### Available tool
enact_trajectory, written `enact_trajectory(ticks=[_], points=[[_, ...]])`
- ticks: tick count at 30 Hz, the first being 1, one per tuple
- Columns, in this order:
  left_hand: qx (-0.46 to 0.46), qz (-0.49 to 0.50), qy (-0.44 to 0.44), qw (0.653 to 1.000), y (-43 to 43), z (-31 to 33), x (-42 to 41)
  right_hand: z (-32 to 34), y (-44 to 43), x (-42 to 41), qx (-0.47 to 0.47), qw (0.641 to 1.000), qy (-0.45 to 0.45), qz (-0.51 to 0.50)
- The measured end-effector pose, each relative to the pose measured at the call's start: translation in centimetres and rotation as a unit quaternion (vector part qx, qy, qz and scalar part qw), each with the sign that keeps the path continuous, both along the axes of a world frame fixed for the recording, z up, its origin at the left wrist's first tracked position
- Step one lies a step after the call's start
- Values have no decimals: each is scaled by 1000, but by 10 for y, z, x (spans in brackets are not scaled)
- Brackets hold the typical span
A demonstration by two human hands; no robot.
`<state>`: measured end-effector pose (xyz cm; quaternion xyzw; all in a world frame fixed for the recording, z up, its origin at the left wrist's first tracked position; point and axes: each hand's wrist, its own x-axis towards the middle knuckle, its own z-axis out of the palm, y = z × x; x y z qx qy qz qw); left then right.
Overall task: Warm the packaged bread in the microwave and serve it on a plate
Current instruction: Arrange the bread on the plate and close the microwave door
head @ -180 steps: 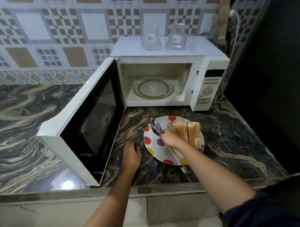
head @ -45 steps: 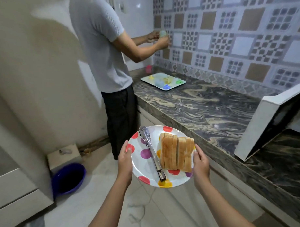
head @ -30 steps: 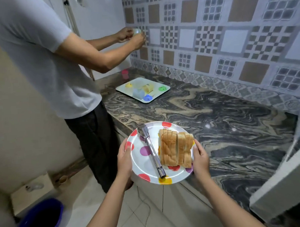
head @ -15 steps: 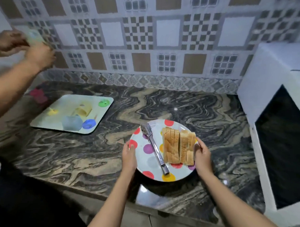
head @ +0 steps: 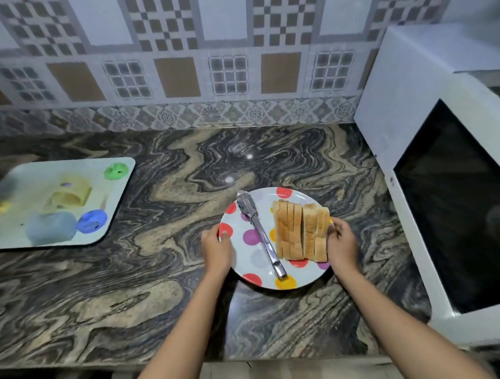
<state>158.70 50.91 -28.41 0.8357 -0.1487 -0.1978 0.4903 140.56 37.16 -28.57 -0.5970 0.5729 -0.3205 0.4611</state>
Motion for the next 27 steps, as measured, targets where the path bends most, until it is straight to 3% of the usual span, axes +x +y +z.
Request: enact_trajectory(ticks=[10, 17, 27], points=[[28, -3, -52, 998, 1, -3, -3, 1, -2, -6, -18, 992, 112, 61], [-6, 5, -96, 995, 5, -13, -14, -4, -1, -19, -58, 987, 129, 82], [-53, -20, -95, 994, 19, -14, -20, -7, 20, -29, -101, 979, 137, 112]])
